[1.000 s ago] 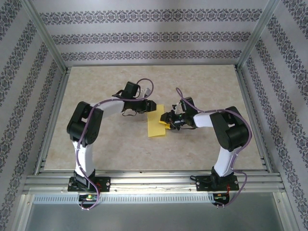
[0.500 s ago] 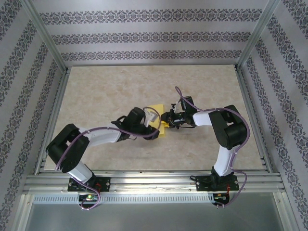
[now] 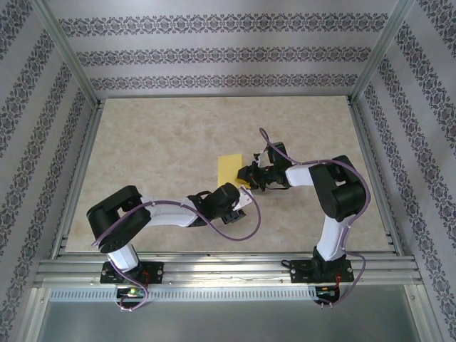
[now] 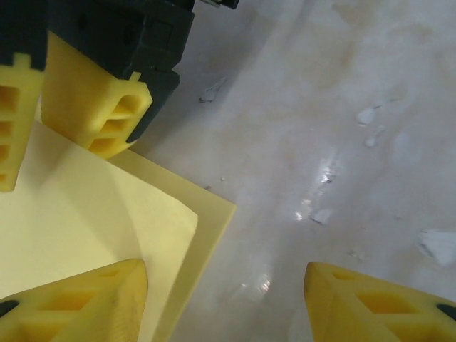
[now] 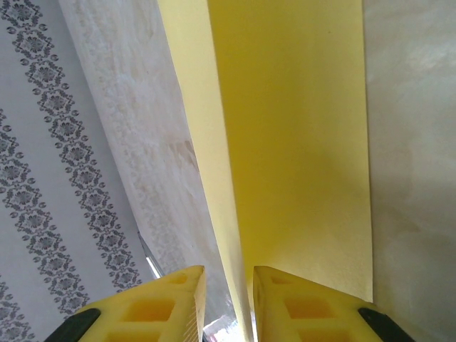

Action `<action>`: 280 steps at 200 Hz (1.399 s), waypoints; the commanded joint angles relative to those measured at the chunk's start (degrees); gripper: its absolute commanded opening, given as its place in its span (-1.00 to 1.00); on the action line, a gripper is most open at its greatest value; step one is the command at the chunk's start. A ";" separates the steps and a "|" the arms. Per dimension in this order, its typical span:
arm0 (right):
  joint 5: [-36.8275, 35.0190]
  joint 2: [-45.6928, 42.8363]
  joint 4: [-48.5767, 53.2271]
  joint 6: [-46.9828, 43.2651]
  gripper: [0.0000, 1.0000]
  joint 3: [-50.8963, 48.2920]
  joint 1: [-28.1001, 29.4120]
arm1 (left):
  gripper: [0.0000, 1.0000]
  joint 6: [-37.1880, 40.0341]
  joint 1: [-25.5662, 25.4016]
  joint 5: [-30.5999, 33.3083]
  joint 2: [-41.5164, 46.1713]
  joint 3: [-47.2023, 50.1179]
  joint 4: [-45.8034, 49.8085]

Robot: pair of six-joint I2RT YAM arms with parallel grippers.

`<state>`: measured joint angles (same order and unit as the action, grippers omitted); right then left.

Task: Fold a paper plane with a square sheet of paper (pick it up from the middle)
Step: Fold the triangle a second time at the center of the table.

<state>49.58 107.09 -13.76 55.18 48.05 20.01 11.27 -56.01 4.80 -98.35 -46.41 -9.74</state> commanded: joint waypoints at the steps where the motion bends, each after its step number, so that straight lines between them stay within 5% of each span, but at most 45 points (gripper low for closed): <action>1: 0.44 -1.00 -0.30 -0.08 -0.50 1.17 0.20 | 0.20 4.98 -0.94 5.07 -1.69 -2.93 -1.72; 75: 0.04 -1.23 -0.48 0.46 -0.50 0.98 0.64 | 0.02 5.86 -1.36 9.14 -3.54 -4.70 1.22; 179: -0.89 -1.62 -0.16 0.46 -0.49 0.68 0.47 | -0.99 3.82 -1.47 9.27 -0.80 -3.68 1.14; 218: -1.75 -2.21 -0.10 0.42 -0.48 0.23 0.30 | -1.00 1.67 -1.20 8.87 -0.73 -4.11 2.16; 280: -7.96 -11.36 5.37 -3.07 -0.29 -5.31 -3.62 | -1.00 -14.02 6.83 -10.19 2.97 -5.25 5.45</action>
<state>45.21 100.09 -12.01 54.83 45.21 18.26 6.70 -53.04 4.95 -98.06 -50.48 -6.92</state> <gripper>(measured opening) 0.347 0.063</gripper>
